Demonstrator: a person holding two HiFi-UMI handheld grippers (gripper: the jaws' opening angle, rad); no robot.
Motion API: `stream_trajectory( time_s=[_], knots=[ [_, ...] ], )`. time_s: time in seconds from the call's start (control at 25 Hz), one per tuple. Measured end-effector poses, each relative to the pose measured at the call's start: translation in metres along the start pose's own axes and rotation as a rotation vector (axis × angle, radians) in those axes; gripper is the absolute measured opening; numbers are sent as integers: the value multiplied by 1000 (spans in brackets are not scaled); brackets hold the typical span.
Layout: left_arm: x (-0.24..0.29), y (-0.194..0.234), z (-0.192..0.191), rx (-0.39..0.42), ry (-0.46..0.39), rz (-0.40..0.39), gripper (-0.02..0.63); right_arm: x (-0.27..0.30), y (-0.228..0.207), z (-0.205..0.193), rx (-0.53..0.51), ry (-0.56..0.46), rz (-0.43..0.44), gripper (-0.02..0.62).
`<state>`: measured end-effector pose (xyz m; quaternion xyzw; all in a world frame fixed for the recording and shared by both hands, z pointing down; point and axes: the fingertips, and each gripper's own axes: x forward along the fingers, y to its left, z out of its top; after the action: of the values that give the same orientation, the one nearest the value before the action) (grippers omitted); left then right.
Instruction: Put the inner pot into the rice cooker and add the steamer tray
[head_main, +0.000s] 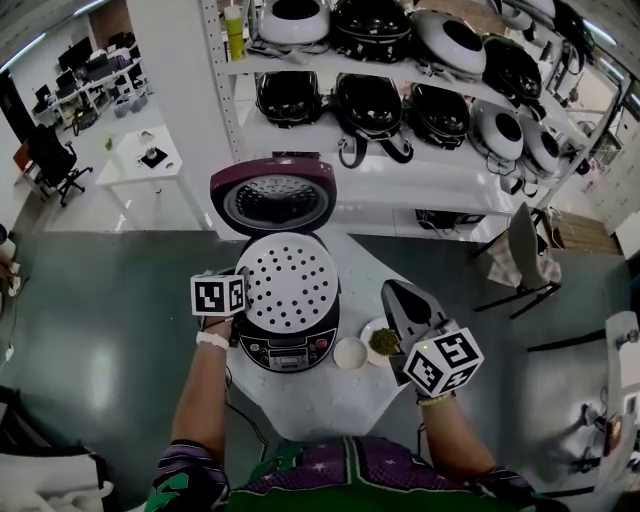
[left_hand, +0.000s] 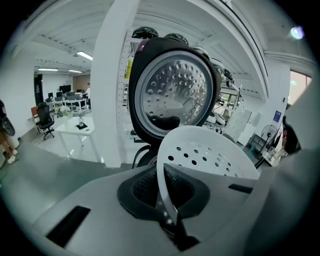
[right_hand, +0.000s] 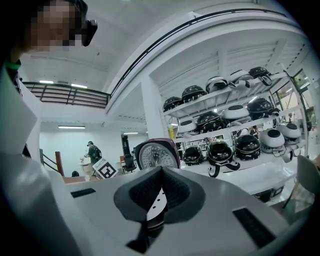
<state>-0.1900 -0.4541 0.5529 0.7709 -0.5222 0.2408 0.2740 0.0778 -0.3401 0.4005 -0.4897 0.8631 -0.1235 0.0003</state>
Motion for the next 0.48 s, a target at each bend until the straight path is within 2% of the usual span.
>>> stream_trajectory(
  time_s=[0.48],
  knots=[
    [30,10,-21,32,66,50,26,10,-9,-6,1,26,-7,6]
  ],
)
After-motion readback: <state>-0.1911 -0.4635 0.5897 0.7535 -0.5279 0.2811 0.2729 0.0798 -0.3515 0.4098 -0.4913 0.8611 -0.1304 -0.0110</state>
